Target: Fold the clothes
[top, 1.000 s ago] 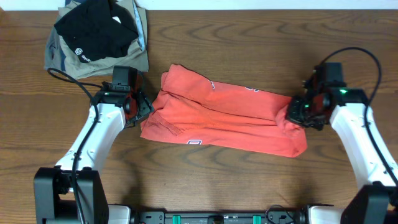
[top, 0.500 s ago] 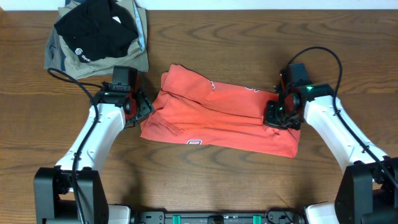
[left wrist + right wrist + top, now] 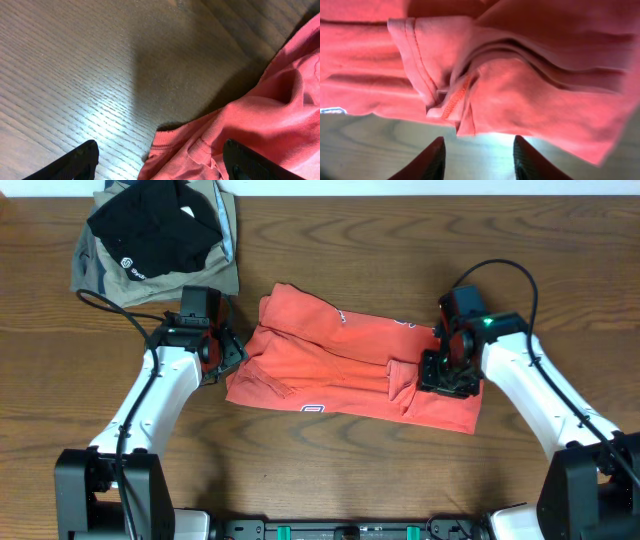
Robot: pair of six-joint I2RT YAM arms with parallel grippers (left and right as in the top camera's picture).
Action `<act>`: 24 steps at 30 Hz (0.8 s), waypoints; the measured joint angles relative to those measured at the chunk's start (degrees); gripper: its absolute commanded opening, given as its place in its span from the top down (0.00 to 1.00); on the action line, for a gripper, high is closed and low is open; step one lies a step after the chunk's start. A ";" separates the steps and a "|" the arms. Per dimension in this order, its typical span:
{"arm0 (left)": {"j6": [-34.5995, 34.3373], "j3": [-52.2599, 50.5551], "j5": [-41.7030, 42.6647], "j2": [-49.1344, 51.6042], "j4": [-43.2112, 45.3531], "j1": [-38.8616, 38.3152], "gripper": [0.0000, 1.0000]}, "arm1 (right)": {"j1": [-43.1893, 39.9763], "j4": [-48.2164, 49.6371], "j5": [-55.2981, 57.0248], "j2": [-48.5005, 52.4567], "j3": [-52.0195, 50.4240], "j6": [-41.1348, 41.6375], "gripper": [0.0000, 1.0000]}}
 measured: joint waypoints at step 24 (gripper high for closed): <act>0.00 -0.04 0.00 0.00 -0.02 0.00 0.19 | -18.84 11.67 -5.92 0.04 -6.82 -6.14 0.43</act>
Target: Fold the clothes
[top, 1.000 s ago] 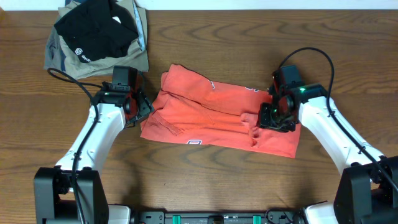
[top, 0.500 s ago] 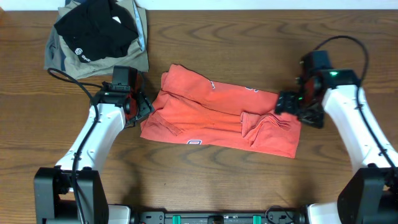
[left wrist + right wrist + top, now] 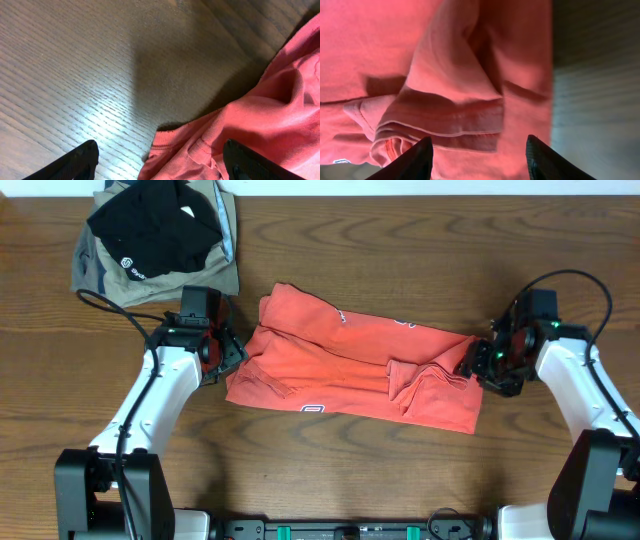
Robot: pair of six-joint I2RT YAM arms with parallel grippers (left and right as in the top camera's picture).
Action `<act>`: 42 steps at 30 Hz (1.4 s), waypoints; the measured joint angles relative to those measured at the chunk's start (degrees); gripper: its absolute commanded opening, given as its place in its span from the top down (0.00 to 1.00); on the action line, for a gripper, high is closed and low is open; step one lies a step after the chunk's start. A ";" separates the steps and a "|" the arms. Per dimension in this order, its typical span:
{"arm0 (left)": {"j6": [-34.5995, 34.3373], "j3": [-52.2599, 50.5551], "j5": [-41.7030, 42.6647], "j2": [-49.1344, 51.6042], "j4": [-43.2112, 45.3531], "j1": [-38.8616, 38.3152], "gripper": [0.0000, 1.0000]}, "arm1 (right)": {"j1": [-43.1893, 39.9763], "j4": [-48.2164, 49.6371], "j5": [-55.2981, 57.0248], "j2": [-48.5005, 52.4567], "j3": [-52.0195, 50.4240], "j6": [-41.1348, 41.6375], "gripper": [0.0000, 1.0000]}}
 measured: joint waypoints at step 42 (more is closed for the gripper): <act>0.00 0.00 0.00 0.00 0.00 0.00 0.19 | 0.20 25.88 -12.37 0.00 -7.93 7.04 0.99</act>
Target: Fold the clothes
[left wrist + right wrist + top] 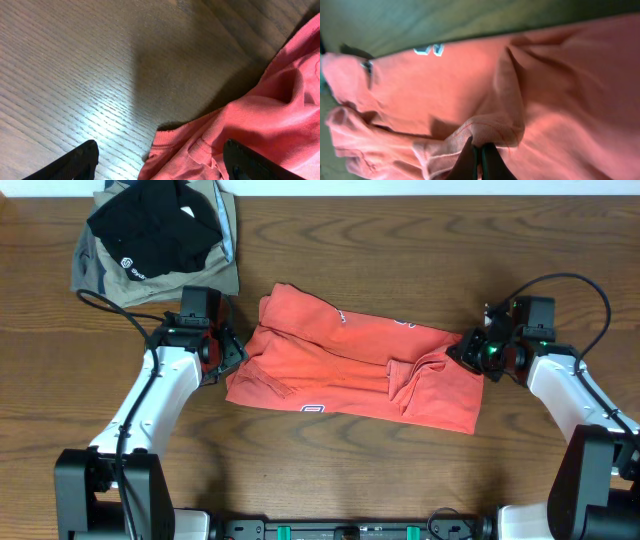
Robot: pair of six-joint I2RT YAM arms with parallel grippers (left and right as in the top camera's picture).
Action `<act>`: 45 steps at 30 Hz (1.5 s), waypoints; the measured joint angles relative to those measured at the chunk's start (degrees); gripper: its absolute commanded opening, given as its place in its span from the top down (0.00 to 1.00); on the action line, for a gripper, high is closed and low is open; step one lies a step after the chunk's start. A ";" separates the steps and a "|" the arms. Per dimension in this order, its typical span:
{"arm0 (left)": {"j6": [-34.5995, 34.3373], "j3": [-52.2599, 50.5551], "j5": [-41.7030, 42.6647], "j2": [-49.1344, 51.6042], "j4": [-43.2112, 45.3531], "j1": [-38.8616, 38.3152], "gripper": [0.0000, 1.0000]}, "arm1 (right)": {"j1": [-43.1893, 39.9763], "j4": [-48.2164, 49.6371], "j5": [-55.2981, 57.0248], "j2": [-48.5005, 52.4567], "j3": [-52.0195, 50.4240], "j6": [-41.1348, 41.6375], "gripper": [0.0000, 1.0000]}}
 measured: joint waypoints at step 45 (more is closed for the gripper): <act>0.00 0.00 1.07 0.00 0.02 0.00 0.19 | 12.92 -14.10 9.92 -0.07 7.39 4.44 0.94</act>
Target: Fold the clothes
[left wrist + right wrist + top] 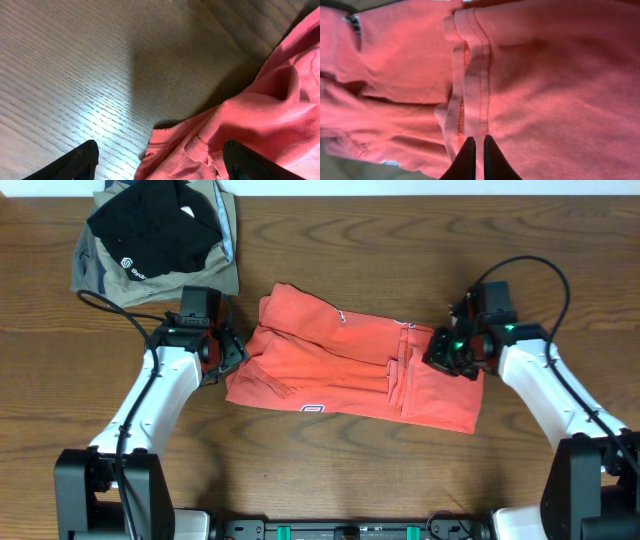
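An orange-red shirt [340, 365] lies crumpled across the middle of the wooden table [320, 470]. My right gripper [443, 358] sits over the shirt's right part, shut on a stitched hem [472, 75] that runs straight across the cloth; in the right wrist view the right gripper [479, 152] has its fingertips pinched together with cloth between them. My left gripper [226, 352] hovers at the shirt's left edge. In the left wrist view the left gripper [160, 165] stands wide open over the shirt's ribbed corner [200, 150], holding nothing.
A pile of black and olive-grey clothes [155, 235] sits at the back left corner, just behind the left arm. Bare wood surrounds the shirt in front and to the right.
My right gripper, still shut on the cloth, has moved left from the shirt's right edge, bringing the hem inward over the shirt. The left gripper stayed put; the shirt corner under it shifted slightly.
First my right gripper was open over the shirt's rumpled right part. Then it stood open beyond the right edge. Later it was shut on that edge, and now the edge lies folded inward. The left gripper stayed open at the left edge throughout.
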Robot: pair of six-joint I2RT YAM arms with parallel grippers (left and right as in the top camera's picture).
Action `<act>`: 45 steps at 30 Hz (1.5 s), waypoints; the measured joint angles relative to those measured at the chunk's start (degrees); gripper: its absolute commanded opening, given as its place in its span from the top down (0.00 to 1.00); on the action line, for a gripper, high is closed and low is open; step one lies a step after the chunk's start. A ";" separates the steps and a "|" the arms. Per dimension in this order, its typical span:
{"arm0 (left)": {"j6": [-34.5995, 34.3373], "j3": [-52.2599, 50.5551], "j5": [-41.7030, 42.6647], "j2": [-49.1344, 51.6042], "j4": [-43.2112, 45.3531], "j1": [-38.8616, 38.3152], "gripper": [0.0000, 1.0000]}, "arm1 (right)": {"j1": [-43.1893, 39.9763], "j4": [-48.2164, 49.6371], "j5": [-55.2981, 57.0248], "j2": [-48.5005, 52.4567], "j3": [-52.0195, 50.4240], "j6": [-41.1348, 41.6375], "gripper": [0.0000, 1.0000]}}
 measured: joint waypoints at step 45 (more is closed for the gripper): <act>0.00 -0.02 0.11 0.00 0.00 0.00 0.19 | -8.76 -12.52 11.02 -4.90 4.28 1.01 0.61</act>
